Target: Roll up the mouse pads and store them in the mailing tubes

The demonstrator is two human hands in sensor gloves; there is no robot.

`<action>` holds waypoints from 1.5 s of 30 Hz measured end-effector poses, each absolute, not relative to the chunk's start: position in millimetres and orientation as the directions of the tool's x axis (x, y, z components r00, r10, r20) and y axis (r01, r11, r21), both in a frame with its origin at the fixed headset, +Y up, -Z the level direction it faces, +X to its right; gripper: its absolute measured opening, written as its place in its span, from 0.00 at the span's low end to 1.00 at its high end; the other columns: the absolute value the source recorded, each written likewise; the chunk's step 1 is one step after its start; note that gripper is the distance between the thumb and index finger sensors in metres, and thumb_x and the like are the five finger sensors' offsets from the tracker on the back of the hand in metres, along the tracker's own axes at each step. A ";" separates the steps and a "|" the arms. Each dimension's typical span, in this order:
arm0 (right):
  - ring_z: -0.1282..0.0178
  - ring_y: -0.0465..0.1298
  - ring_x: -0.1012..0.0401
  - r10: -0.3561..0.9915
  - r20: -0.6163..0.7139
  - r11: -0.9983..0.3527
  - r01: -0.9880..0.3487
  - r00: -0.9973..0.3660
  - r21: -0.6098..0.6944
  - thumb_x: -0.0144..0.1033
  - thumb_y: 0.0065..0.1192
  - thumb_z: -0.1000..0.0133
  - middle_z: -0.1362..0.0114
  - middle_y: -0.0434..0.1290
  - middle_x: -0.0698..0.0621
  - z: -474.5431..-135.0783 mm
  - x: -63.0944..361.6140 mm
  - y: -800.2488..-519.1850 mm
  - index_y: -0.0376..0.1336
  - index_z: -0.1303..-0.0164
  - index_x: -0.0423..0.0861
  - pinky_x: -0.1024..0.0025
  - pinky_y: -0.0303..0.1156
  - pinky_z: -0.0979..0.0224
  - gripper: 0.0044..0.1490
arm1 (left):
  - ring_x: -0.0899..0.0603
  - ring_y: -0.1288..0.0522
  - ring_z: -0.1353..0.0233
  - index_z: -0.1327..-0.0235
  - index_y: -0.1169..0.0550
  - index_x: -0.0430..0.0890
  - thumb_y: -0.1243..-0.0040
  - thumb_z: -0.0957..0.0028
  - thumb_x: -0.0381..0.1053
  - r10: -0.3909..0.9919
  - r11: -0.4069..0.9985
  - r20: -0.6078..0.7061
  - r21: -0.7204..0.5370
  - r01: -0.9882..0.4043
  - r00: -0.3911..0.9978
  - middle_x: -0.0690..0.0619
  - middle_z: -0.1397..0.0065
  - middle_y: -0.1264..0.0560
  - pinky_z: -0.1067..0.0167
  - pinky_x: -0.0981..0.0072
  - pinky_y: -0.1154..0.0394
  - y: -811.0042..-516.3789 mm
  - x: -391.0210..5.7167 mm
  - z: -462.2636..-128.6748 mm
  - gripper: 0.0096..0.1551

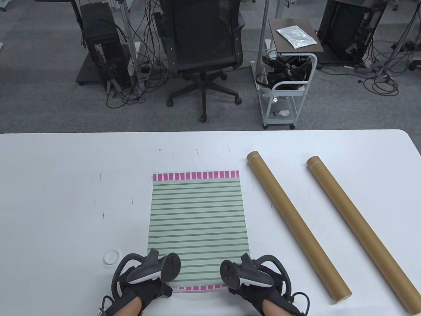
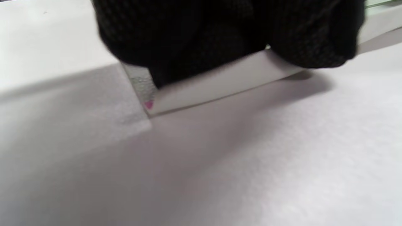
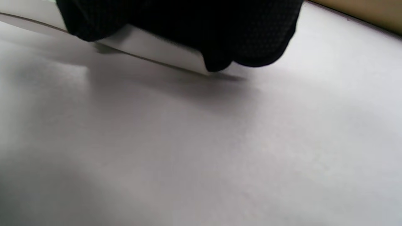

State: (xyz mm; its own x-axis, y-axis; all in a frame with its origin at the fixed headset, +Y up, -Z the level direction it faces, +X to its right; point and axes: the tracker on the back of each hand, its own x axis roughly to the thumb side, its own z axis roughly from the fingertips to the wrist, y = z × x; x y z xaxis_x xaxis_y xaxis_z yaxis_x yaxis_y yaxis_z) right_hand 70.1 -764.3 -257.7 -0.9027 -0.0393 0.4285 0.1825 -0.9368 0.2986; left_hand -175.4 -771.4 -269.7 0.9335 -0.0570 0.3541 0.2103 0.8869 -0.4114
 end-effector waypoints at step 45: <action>0.44 0.74 0.60 -0.231 0.621 -0.936 0.346 -0.749 0.069 0.29 0.59 0.48 0.37 0.67 0.56 -236.1 35.0 -769.8 0.51 0.33 0.64 0.60 0.73 0.33 0.37 | 0.54 0.15 0.60 0.52 0.24 0.64 0.35 0.67 0.62 -0.256 0.923 0.525 -0.117 0.367 0.811 0.62 0.51 0.18 0.65 0.80 0.16 -768.3 -134.2 -237.7 0.26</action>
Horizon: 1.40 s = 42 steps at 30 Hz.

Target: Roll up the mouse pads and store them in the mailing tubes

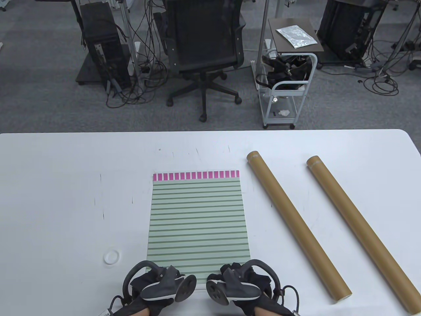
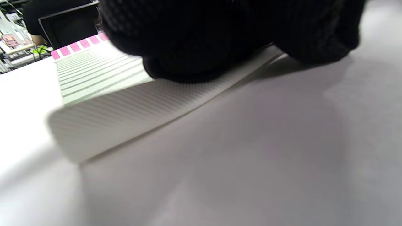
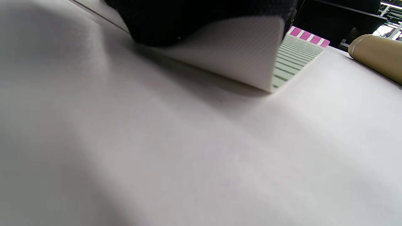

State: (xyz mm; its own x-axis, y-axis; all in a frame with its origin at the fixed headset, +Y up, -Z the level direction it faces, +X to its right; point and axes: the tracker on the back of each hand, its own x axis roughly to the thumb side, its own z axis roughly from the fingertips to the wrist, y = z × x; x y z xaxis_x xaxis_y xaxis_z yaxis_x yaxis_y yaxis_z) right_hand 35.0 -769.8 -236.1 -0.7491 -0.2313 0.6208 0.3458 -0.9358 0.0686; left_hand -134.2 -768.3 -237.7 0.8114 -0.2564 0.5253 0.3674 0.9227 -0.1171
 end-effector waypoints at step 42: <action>0.49 0.76 0.62 -0.274 0.616 -0.935 0.356 -0.739 0.011 0.35 0.51 0.49 0.31 0.64 0.54 -236.1 33.3 -775.8 0.37 0.30 0.70 0.62 0.75 0.38 0.44 | 0.55 0.19 0.52 0.32 0.43 0.54 0.49 0.61 0.60 -0.235 0.915 0.457 -0.193 0.354 0.858 0.54 0.32 0.34 0.55 0.75 0.19 -774.9 -140.6 -253.0 0.40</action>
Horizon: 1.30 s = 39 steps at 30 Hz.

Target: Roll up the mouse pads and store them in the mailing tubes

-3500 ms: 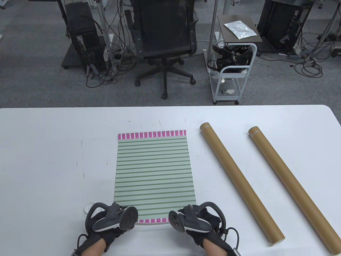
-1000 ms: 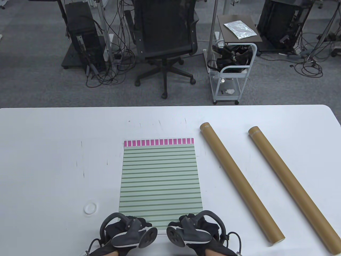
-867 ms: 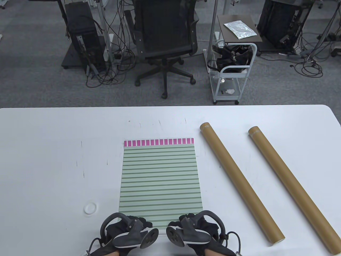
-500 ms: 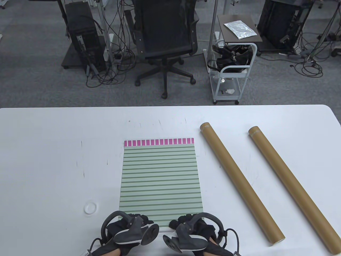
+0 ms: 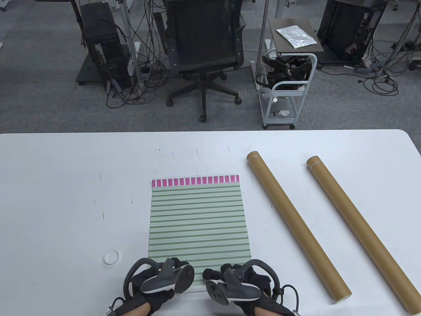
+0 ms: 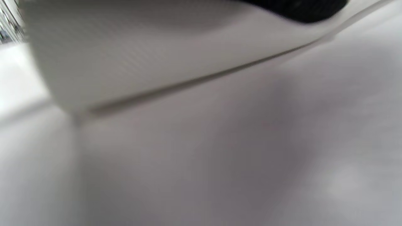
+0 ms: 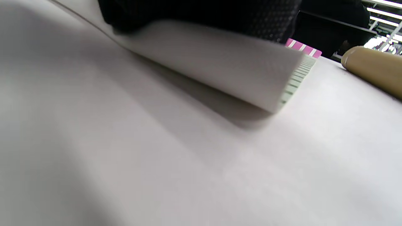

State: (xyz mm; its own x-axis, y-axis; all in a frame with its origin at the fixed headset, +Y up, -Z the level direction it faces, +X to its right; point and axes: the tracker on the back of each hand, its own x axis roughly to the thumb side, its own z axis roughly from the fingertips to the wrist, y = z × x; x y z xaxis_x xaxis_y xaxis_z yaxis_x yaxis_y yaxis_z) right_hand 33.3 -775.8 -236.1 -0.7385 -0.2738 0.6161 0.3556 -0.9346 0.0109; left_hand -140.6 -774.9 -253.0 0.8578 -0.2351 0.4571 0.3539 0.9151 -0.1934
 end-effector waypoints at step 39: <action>0.54 0.72 0.63 -0.182 0.590 -0.971 0.240 -0.787 0.021 0.33 0.57 0.48 0.38 0.65 0.55 -238.4 36.5 -771.0 0.60 0.40 0.58 0.69 0.75 0.48 0.25 | 0.51 0.17 0.55 0.49 0.21 0.60 0.36 0.61 0.58 -0.276 0.943 0.553 -0.005 0.334 0.786 0.61 0.45 0.19 0.61 0.77 0.19 -764.3 -121.6 -224.4 0.24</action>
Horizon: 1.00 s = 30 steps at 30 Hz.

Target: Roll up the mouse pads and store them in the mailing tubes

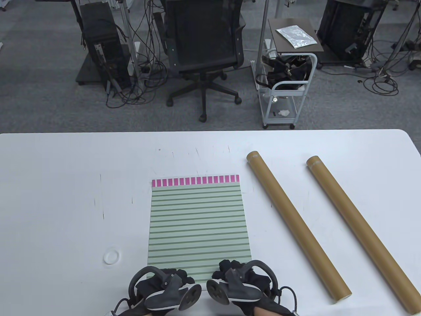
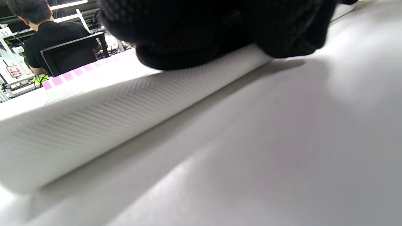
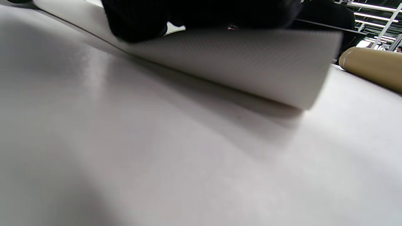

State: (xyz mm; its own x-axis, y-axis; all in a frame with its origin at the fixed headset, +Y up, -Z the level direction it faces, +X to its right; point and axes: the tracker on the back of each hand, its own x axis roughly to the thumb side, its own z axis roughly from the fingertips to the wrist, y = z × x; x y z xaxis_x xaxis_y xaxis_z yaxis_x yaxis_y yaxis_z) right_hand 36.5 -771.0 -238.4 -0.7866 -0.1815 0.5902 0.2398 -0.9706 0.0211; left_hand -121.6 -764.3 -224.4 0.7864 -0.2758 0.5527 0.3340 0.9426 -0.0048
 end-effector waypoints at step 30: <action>0.50 0.79 0.60 -0.172 0.576 -0.961 0.264 -0.799 0.079 0.38 0.55 0.50 0.37 0.70 0.58 -241.6 37.5 -765.5 0.51 0.30 0.52 0.67 0.78 0.43 0.36 | 0.56 0.16 0.54 0.44 0.34 0.75 0.45 0.56 0.56 -0.089 0.953 0.470 -0.215 0.212 0.878 0.56 0.30 0.33 0.58 0.81 0.18 -766.9 -139.4 -248.8 0.26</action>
